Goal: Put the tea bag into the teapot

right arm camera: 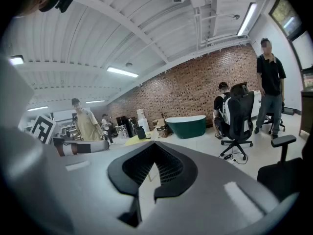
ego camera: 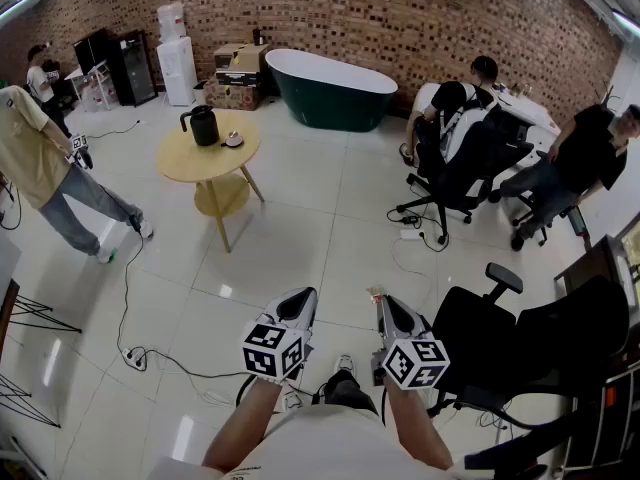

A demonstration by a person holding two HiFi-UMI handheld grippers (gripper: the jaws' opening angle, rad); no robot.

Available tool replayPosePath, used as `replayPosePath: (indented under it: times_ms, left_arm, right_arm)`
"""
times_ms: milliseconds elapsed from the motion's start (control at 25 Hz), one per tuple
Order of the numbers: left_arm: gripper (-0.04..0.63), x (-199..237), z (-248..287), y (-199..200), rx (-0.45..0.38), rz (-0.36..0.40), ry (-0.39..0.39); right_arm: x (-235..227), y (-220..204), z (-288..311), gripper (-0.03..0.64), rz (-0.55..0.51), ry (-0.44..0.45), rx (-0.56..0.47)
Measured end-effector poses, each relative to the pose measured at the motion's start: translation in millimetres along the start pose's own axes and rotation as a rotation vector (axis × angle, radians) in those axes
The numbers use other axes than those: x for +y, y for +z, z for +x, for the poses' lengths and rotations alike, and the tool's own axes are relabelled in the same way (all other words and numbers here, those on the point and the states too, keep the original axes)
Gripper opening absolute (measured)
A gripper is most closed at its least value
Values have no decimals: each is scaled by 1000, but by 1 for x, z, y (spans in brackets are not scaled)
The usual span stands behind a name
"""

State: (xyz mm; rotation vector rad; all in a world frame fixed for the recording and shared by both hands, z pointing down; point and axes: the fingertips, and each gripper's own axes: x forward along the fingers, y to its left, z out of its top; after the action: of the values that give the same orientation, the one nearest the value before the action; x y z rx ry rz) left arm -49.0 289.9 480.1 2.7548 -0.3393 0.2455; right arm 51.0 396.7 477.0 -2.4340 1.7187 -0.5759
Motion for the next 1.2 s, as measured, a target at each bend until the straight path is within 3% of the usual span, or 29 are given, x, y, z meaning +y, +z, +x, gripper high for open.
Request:
replayPosePath:
  times_ms: [240, 560, 960, 1200]
  left_arm:
    - [12, 24, 4, 6, 1, -6, 27]
    - [12, 59, 15, 15, 4, -37, 123]
    - [12, 112, 40, 51, -52, -87, 315]
    - [12, 120, 56, 61, -91, -95, 441]
  right_arm:
    - [4, 3, 23, 2, -8, 11, 10]
    - [2, 15, 65, 2, -29, 72, 51]
    - [3, 54, 153, 2, -94, 248, 96]
    - [-6, 67, 195, 2, -134, 382, 126]
